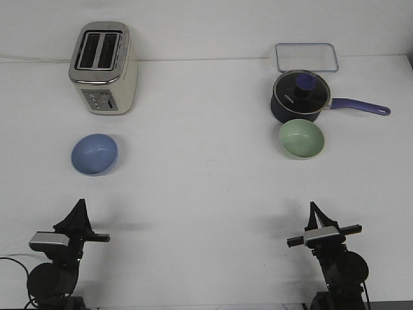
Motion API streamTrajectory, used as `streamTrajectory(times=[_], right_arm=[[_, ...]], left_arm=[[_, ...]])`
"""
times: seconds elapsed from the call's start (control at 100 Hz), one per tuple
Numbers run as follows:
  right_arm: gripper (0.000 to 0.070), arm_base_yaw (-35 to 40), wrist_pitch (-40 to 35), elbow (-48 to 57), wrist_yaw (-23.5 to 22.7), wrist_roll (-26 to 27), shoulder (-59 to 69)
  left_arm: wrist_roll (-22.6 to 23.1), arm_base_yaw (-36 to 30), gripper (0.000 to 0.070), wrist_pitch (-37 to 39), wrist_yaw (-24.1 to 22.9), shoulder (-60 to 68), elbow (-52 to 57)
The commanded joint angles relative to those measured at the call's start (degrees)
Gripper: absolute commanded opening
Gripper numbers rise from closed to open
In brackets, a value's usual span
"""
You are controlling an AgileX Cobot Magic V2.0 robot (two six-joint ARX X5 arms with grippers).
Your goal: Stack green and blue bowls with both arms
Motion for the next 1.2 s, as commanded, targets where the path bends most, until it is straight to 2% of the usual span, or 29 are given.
streamTrajectory(times=[0.0,0.65,0.74,0.8,0.87,0.93,0.98,1.03,1.09,1.19], right_arm=[[0.0000,0.0,0.5,-0.1,-0.1,-0.1,0.0],[0.0000,0.0,0.6,-0.1,-0.1,-0.2,0.0],[0.0000,0.0,1.0,-0.1,-0.4,1.5,0.0],[0.0000,0.0,1.8,-0.1,-0.3,4.5,0.0],[0.0000,0.0,2.6,-0.1,-0.3,11.1,0.0],[0.0000,0.0,4.2,-0.1,0.4,18.9,0.0],[0.0000,0.0,6.2,-0.1,2.8,26.5,0.0],[0.0000,0.0,7.7,0.5,4.5,31.4,0.0],[0.0000,-0.2,6.9,2.8,6.3,34.4,0.3],[0.0000,-0.4,2.8,9.2,8.8,34.8,4.9]], left_arm=[[-0.1,-0.1,0.0015,0.6,0.0,-0.1,-1.1],[-0.1,-0.1,0.0015,0.6,0.0,-0.1,-1.1],[-0.1,-0.1,0.0015,0.6,0.0,-0.1,-1.1],[-0.1,-0.1,0.0015,0.6,0.0,-0.1,-1.1],[-0.1,-0.1,0.0015,0.6,0.0,-0.1,-1.1],[-0.1,-0.1,0.0015,0.6,0.0,-0.1,-1.1],[-0.1,-0.1,0.0015,0.6,0.0,-0.1,-1.1],[-0.1,-0.1,0.0015,0.6,0.0,-0.1,-1.1],[-0.1,-0.1,0.0015,0.6,0.0,-0.1,-1.1],[-0.1,-0.1,0.0015,0.6,0.0,-0.1,-1.1]])
